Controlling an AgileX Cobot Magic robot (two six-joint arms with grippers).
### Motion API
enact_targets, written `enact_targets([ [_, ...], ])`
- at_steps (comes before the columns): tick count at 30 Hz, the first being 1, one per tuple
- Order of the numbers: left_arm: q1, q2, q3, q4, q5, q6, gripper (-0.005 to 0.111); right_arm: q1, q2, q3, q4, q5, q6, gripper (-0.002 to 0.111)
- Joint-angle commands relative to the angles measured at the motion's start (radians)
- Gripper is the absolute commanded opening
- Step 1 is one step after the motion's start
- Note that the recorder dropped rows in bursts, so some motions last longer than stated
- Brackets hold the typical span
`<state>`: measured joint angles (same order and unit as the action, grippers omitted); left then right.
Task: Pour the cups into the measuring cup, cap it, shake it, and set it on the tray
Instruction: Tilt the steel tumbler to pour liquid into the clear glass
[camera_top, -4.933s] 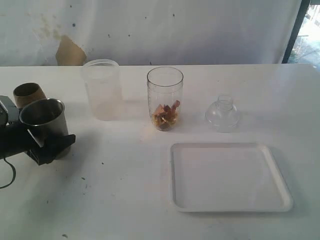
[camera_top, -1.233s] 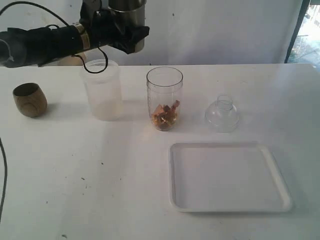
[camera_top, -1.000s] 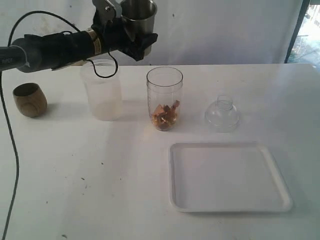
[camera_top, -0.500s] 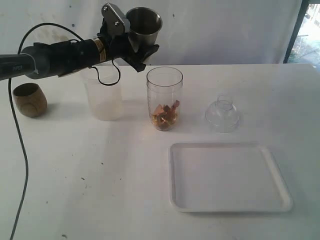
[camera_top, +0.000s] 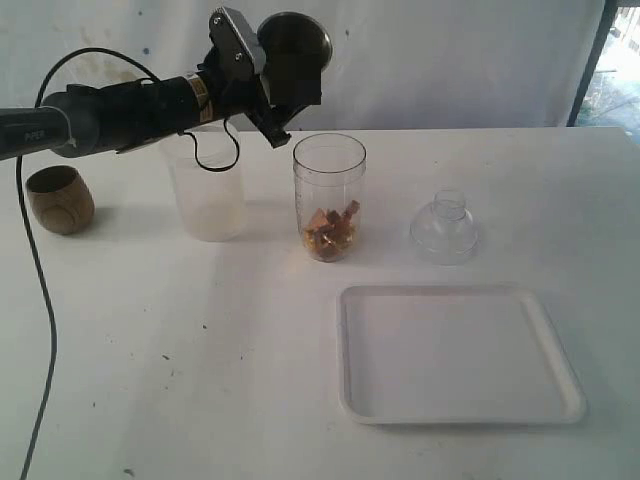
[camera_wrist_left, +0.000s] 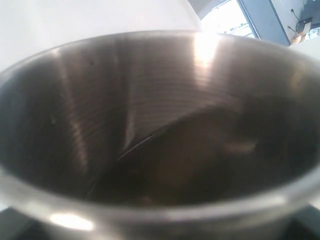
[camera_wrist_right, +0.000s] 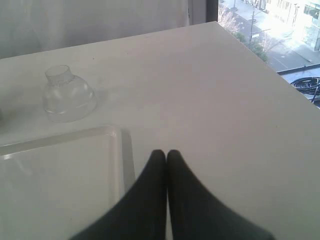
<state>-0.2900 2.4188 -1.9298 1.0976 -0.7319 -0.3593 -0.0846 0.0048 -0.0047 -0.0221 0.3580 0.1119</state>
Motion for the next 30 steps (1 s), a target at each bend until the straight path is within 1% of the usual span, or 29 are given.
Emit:
enact_targets([
  [1,0.0,-0.021,-0.014,-0.04,-0.045,0.002,0.0,0.003,-0.005,0.005,-0.003,-0.008,-0.003,0.0],
  [4,0.0,-0.021,-0.014,-0.035,-0.061,0.055,0.0,0.003,-0.005,0.005,-0.003,-0.008,-0.003,0.0],
  [13,0.0,-0.023,-0.014,-0.024,-0.073,0.06,0.0,0.003,-0.005,0.005,-0.003,-0.008,-0.003,0.0],
  [17,0.005,-0.023,-0.014,-0.01,-0.102,-0.036,0.0,0.003,-0.005,0.005,-0.003,-0.008,-0.003,0.0],
  [22,0.009,-0.023,-0.014,-0.005,-0.138,-0.069,0.0,0.003,-0.005,0.005,-0.003,-0.008,-0.003,0.0],
  [24,0.009,-0.023,-0.014,0.029,-0.141,-0.081,0.0,0.003,-0.005,0.005,-0.003,-0.008,-0.003,0.0],
  [26,0.009,-0.023,-0.014,0.11,-0.173,-0.12,0.0,0.003,-0.005,0.005,-0.003,-0.008,-0.003,0.0],
  [29,0.009,-0.023,-0.014,0.117,-0.181,-0.133,0.0,0.003,-0.005,0.005,-0.003,-0.008,-0.003,0.0],
  [30,0.009,-0.023,-0.014,0.098,-0.181,-0.134,0.0,0.003,-0.005,0.005,-0.003,-0.008,-0.003,0.0],
])
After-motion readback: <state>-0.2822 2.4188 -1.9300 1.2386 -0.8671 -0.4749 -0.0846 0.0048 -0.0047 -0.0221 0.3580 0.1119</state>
